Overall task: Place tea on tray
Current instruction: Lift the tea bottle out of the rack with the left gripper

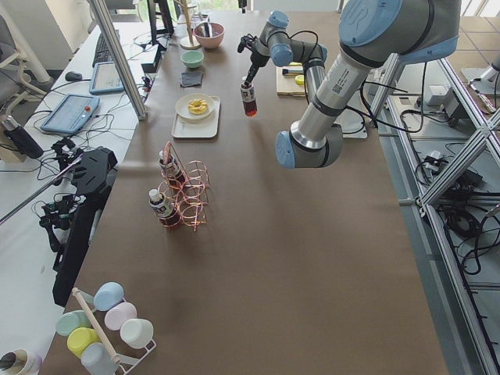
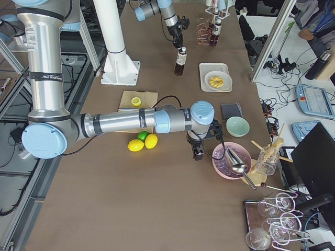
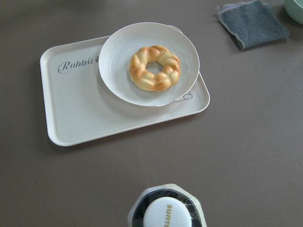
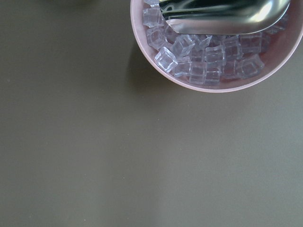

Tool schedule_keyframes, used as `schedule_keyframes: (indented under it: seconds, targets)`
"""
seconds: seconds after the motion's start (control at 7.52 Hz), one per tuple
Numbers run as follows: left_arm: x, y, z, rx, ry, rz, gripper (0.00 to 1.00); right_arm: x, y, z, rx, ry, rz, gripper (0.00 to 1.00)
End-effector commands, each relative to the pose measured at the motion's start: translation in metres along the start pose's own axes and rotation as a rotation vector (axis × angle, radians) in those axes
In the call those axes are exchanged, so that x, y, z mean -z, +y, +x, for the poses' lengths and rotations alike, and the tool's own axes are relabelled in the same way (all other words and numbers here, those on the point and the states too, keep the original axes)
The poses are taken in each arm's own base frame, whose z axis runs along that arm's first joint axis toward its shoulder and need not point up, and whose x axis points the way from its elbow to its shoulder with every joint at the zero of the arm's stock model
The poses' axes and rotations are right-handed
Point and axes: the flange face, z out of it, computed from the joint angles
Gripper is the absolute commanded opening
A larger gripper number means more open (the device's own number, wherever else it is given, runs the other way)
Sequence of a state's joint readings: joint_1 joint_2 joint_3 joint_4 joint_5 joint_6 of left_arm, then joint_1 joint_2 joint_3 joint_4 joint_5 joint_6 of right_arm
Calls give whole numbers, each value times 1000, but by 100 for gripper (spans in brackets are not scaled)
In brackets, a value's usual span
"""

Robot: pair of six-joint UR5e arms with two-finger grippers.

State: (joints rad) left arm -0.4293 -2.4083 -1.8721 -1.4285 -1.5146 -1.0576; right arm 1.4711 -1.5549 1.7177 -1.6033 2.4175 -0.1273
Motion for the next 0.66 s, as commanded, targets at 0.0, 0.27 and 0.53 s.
schedule_keyframes:
  seconds: [0.0, 0.27, 0.53]
  targets:
    - [-9, 9, -4, -10, -17, -11, 0, 0, 0, 0, 0, 0, 0, 100]
    - [-13, 13, -12, -9, -30, -14, 0, 0, 0, 0, 0, 0, 0, 100]
    - [-17, 25, -5, -23, -41, 6, 0, 0, -1, 0, 1, 0, 1, 100]
